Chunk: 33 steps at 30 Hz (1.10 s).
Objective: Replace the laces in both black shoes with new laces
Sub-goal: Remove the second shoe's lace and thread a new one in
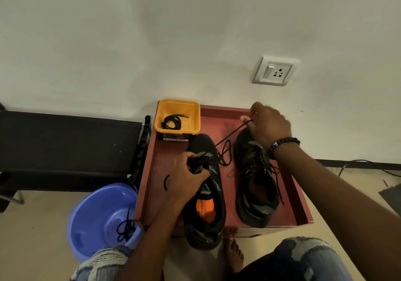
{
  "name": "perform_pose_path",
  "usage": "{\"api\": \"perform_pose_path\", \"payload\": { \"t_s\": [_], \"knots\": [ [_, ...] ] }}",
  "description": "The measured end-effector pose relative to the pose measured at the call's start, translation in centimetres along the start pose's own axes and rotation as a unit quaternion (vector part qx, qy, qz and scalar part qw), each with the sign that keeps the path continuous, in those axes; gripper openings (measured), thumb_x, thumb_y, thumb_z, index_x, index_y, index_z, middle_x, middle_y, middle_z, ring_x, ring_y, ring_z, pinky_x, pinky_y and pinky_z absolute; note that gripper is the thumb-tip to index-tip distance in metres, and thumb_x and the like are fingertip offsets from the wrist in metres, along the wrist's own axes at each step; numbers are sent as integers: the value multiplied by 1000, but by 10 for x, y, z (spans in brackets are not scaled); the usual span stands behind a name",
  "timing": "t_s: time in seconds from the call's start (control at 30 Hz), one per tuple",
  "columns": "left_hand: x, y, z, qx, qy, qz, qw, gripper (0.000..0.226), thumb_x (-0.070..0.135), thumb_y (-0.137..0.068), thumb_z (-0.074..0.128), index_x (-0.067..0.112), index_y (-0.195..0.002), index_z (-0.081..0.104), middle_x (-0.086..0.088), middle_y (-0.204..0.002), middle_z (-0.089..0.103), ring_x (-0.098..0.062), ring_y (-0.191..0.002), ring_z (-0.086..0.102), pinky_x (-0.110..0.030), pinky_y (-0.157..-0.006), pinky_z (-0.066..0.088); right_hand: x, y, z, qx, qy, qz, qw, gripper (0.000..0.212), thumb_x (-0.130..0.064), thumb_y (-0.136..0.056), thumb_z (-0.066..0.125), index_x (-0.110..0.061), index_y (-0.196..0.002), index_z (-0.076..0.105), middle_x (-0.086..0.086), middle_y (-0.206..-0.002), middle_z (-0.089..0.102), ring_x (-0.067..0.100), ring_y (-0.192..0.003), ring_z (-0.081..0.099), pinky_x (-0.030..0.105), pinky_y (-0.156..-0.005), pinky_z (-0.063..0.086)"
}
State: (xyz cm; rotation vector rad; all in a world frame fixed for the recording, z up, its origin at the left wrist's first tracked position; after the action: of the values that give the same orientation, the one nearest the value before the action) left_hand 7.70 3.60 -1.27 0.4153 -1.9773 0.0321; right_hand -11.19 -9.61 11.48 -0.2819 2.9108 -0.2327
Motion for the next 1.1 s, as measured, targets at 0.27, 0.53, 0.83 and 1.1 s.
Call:
{"api": "perform_pose_path", "payload": {
  "t_s": [0.27, 0.53, 0.83, 1.1],
  "knots": [
    [4, 4, -2, 7, -6, 26, 1000, 50, 32, -77, 74, 33, -122, 52, 5, -114, 50, -4, -92, 55, -30, -81, 55, -14, 47, 50, -128, -166, -63, 976, 48, -12, -87, 70, -25, -129, 50, -4, -133, 37, 13, -100, 50, 21, -86, 48],
    [5, 4, 3, -8, -64, 96, 993, 33, 24, -85, 69, 31, -116, 59, 4, -106, 46, -2, -86, 50, -15, -69, 43, -26, 62, 79, -205, -209, -46, 955, 14, -23, -96, 59, -32, -86, 61, -4, -85, 65, 6, -77, 62, 17, -68, 47],
    [11, 6, 2, 1, -65, 78, 995, 34, 23, -85, 70, 30, -116, 58, 4, -104, 46, -3, -84, 51, -14, -68, 43, -23, 55, 51, -136, -2, -73, 988, 8, -21, -98, 51, -21, -103, 58, -2, -101, 56, 20, -90, 61, 39, -81, 51],
    [15, 8, 1, 10, -72, 68, 995, 37, 27, -86, 70, 29, -120, 57, 5, -107, 48, -1, -84, 50, -8, -65, 37, -6, 49, 46, -96, -83, -59, 990, 19, -26, -96, 57, -24, -115, 55, -2, -121, 48, 15, -102, 53, 40, -89, 53]
  ]
}}
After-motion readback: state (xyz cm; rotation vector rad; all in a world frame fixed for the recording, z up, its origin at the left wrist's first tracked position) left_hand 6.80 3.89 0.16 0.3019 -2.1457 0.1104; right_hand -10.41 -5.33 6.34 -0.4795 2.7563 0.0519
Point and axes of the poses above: each hand's wrist, its own y-axis away from the middle knuckle, its own z-axis out of the palm, x = y × z, the point moved 1 cm from there along -y, towards the middle knuckle
